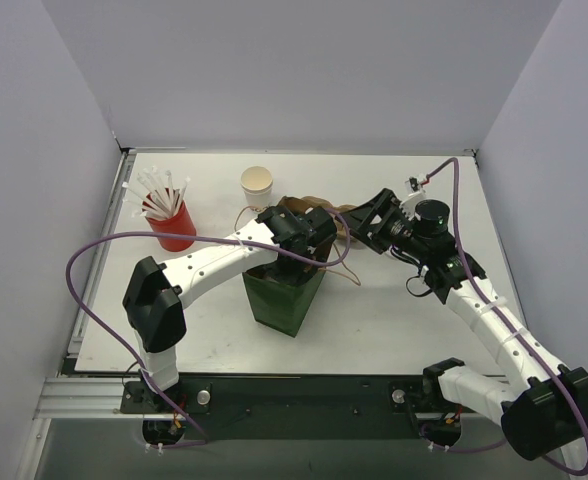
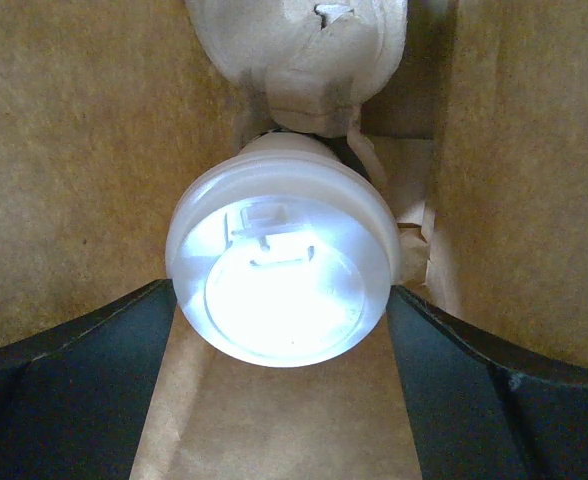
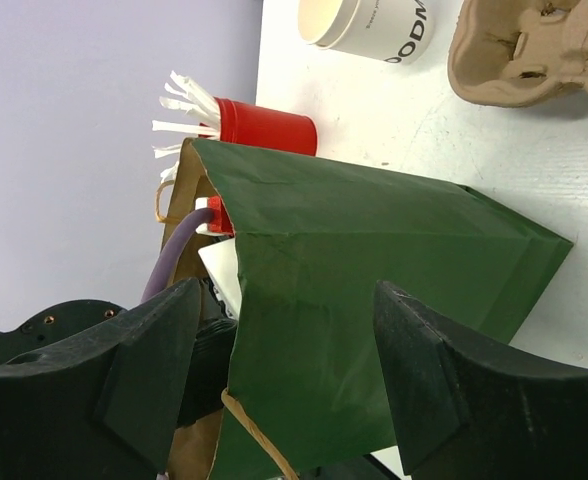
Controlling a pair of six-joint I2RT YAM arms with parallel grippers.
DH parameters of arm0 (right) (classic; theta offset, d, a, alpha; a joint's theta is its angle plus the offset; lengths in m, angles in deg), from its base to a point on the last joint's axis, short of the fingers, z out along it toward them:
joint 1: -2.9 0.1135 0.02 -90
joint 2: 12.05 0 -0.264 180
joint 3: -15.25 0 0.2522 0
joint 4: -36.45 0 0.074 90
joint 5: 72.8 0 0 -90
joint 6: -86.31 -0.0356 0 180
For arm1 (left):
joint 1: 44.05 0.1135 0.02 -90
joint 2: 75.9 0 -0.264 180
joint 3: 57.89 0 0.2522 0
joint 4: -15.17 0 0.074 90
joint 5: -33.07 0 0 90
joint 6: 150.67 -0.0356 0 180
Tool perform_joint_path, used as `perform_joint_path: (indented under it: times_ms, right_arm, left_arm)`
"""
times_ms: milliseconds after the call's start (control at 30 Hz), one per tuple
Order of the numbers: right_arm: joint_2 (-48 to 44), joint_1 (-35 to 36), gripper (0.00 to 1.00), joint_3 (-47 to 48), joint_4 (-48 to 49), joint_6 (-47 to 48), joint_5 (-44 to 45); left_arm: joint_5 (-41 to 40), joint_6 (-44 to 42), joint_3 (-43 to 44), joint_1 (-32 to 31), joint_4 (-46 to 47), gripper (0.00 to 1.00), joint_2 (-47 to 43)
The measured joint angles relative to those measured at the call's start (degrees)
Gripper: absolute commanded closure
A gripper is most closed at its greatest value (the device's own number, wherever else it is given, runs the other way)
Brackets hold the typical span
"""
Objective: Pack the takeout coffee
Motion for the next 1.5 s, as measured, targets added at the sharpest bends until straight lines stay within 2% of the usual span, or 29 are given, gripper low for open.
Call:
perform_joint_path:
  times_ms: [467, 1500]
  right_arm:
    - [2.93, 0.85, 0.37, 0.00, -0.09, 1.20, -2.10]
    - [3.87, 2.71, 0.39, 0.76, -3.65, 3.98, -0.50]
  left_arm:
    - [0.31, 0.02, 0.35, 0.00, -0.46, 0.03, 0.00]
    - [0.35, -0.02, 2.12, 0.11, -1.99, 0.02, -0.02]
